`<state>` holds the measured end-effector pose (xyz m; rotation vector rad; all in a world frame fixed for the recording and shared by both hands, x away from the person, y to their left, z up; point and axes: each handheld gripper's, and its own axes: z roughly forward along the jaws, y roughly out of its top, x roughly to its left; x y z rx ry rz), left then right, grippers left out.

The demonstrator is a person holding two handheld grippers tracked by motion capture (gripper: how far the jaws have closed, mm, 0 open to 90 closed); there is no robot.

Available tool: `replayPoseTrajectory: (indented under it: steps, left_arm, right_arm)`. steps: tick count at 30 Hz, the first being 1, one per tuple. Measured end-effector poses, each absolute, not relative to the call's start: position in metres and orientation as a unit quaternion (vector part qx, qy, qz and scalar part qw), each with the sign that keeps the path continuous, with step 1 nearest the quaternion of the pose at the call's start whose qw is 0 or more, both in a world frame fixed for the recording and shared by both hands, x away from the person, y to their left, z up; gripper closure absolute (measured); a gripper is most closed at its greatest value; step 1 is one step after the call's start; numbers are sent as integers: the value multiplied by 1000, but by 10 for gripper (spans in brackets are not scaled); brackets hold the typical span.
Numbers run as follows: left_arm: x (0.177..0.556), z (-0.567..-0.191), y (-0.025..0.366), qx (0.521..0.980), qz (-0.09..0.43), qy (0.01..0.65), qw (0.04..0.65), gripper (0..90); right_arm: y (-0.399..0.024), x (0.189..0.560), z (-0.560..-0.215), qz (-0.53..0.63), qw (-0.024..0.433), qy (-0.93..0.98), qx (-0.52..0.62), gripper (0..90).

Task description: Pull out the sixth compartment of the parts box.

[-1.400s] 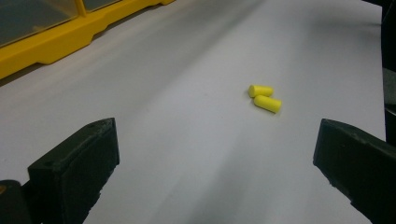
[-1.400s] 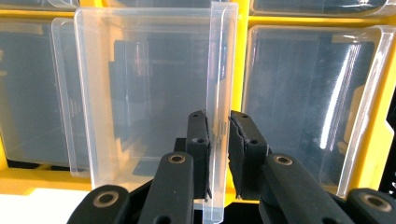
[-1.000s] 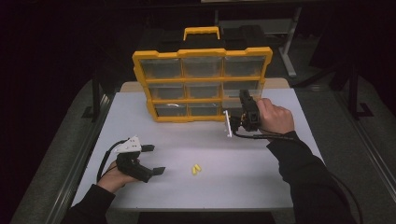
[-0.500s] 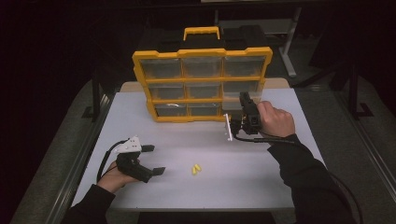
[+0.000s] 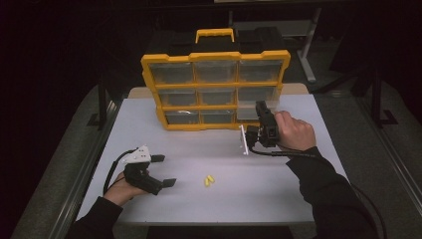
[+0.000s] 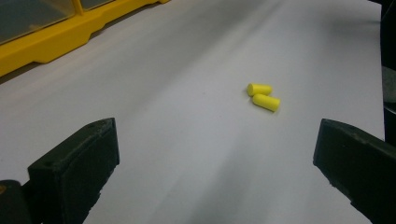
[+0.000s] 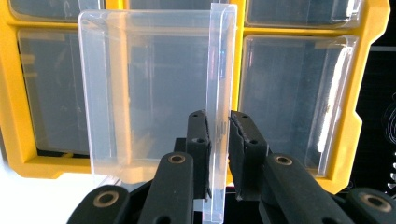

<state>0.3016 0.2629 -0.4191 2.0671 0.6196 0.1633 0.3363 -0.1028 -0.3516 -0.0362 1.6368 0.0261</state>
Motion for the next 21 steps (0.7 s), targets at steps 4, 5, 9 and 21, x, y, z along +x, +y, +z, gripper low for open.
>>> replayPoseTrajectory:
  steps: [4,5,9,21]
  left_arm:
    - [301,-419,263,843,67,252,470,0]
    - [301,-419,263,843,67,252,470,0]
    - [301,-419,263,843,67,253,470,0]
    - [301,-419,263,842,67,255,471,0]
  right_arm:
    - [-103,334,-352,13,683,730,-17,775]
    - [-103,333,-352,13,684,729,-17,776]
    - [-103,330,-352,14,684,729,-18,775]
    - [-104,320,-352,19,686,727,-23,775]
